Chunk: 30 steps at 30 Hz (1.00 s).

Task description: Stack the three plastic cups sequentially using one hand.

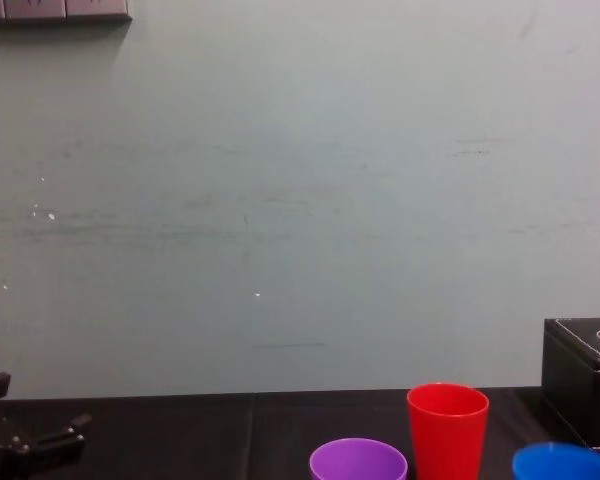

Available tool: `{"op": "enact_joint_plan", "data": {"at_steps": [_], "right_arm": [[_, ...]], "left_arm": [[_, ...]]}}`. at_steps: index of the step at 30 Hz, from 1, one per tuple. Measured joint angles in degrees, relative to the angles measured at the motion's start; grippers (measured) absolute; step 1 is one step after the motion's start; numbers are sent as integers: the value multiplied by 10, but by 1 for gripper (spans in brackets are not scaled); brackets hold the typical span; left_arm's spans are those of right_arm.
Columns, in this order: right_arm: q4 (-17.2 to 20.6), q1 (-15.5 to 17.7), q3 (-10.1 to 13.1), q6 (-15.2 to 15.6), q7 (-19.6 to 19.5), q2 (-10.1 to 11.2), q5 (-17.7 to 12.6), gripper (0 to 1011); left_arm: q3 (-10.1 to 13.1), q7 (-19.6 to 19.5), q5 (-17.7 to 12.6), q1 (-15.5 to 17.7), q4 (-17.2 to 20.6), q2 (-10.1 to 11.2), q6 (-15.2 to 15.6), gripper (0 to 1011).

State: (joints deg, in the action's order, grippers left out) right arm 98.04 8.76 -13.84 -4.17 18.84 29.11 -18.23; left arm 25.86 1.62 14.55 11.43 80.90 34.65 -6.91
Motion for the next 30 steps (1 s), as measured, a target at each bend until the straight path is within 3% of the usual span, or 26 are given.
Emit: {"op": "enact_joint_plan", "data": {"at_steps": [8,20,30], "right_arm": [[60,-35,18,65,-8,-2,15,743],[91,-95,20,150,-14,-15,19,734],[89,-113,14,170,-18,-27,22,735]], "left_arm": [[0,0,0,0,0,0,0,1005],[0,0,0,0,0,0,0,1005],[0,0,0,0,0,0,0,1005]]}}
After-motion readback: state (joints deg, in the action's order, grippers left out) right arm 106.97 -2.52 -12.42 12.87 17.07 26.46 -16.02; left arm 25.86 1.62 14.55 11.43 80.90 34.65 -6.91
